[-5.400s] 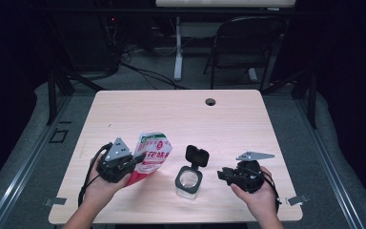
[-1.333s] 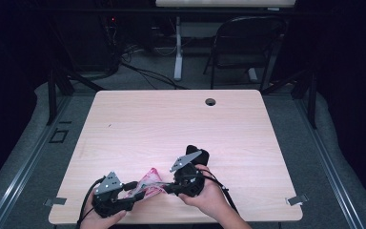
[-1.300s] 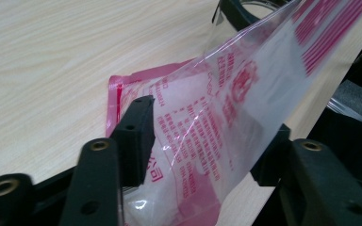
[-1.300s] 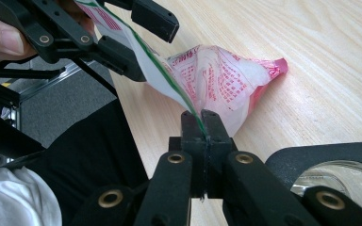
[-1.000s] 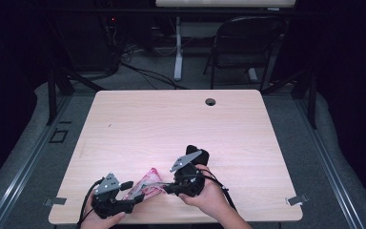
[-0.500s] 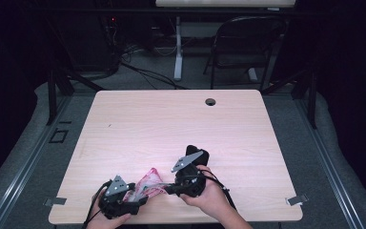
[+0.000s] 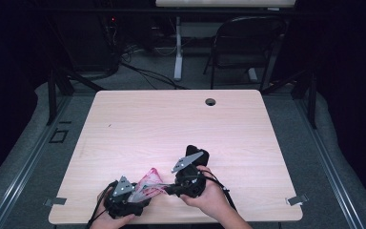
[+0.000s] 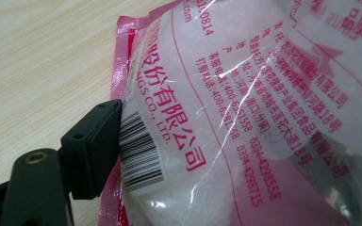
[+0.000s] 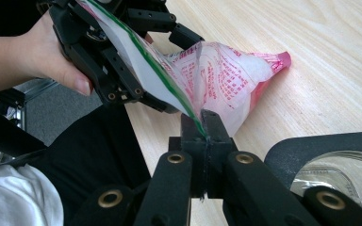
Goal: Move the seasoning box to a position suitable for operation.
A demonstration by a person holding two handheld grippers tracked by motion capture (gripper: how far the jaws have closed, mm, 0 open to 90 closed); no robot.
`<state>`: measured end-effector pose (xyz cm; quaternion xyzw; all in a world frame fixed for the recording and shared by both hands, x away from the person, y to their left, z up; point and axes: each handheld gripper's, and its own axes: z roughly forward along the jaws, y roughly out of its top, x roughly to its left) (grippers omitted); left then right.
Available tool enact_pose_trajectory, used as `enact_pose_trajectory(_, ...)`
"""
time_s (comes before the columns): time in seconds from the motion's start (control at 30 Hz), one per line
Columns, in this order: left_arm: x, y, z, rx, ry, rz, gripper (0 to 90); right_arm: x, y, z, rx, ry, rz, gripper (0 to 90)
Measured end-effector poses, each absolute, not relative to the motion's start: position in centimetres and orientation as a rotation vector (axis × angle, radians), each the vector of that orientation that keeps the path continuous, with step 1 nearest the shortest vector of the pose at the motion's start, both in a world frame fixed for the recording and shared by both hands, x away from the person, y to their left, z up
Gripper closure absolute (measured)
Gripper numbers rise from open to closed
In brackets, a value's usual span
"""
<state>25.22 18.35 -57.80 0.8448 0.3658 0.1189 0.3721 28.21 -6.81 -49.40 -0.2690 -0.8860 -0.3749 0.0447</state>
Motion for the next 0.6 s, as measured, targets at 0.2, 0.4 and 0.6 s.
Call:
enact_pose_trajectory(0.2, 25.4, 18.1, -58.2, 2.167, 0.933, 0.308, 19.6, 28.2, -6.9, -49.5, -0.813, -2.709, -1.142, 90.0)
enact_pose_trajectory(0.4, 25.5, 18.1, -58.5, 2.148, 0.926, 0.328, 18.1, 28.2, -6.9, -49.6, -0.824, -2.699, -1.147, 90.0)
enact_pose_trajectory(0.6, 25.4, 18.2, -59.1, 2.141, 0.914, 0.329, 19.9, 28.3, -7.0, -49.7, -0.822, -2.701, -1.141, 90.0)
